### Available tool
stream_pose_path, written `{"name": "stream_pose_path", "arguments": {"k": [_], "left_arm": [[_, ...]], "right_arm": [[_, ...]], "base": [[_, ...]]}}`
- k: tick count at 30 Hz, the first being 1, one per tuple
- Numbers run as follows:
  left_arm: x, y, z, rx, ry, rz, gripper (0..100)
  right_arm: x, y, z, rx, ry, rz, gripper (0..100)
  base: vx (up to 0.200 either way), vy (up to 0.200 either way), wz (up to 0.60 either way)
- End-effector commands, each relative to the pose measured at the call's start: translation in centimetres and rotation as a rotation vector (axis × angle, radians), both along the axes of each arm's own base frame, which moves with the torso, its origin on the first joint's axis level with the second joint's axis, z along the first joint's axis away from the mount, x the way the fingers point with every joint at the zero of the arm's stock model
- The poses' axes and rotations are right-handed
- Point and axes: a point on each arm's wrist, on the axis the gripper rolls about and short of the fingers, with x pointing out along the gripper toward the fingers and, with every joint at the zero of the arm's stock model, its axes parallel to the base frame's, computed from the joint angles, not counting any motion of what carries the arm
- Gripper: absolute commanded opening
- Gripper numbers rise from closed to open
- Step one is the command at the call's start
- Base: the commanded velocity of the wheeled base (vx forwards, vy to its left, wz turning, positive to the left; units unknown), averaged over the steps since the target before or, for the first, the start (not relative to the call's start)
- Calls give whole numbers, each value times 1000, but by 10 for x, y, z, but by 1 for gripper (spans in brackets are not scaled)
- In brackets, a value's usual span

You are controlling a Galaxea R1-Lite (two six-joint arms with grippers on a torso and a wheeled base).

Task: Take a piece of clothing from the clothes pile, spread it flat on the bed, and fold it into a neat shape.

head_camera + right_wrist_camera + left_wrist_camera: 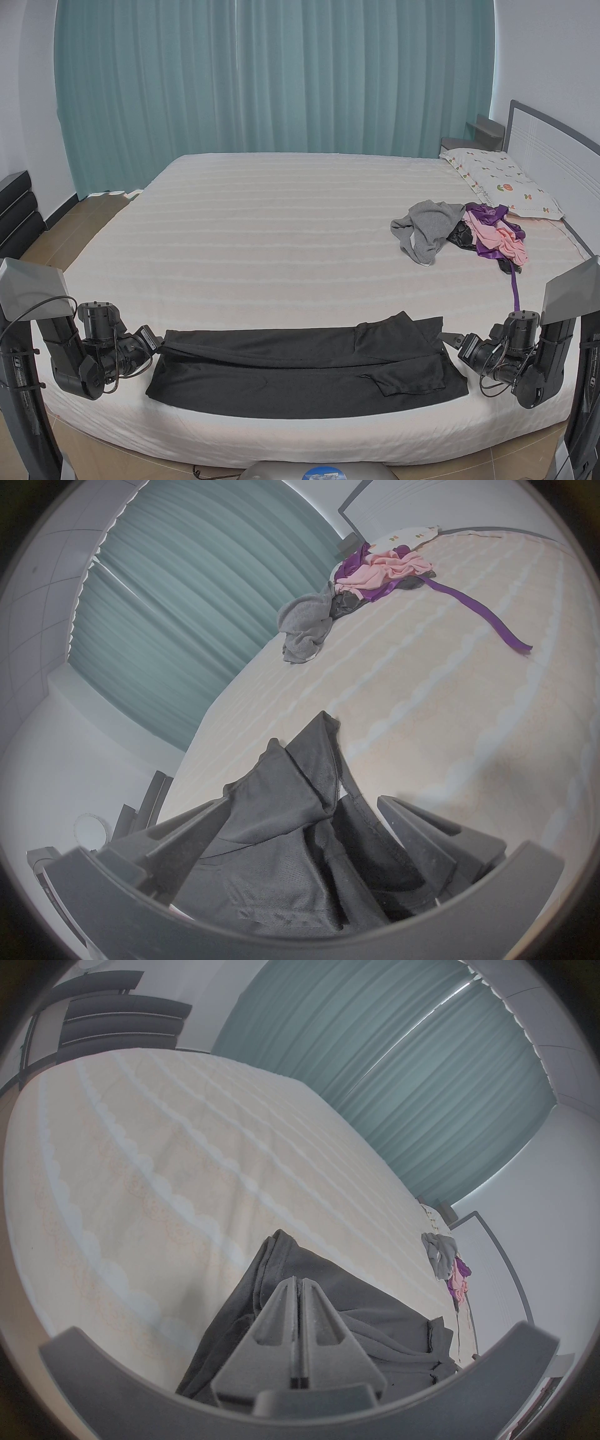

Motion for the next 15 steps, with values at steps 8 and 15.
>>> {"name": "stream_pose_path", "arguments": {"k": [8, 15], "left_arm": [[-4, -2, 0, -5, -17, -6, 0], [-2, -2, 0, -9, -23, -10, 0]], "right_arm": [[17, 14, -1, 63, 32, -12, 100], [29, 18, -7, 69, 75, -39, 100]], "base": [[0, 0, 0], [0, 0, 0]]}}
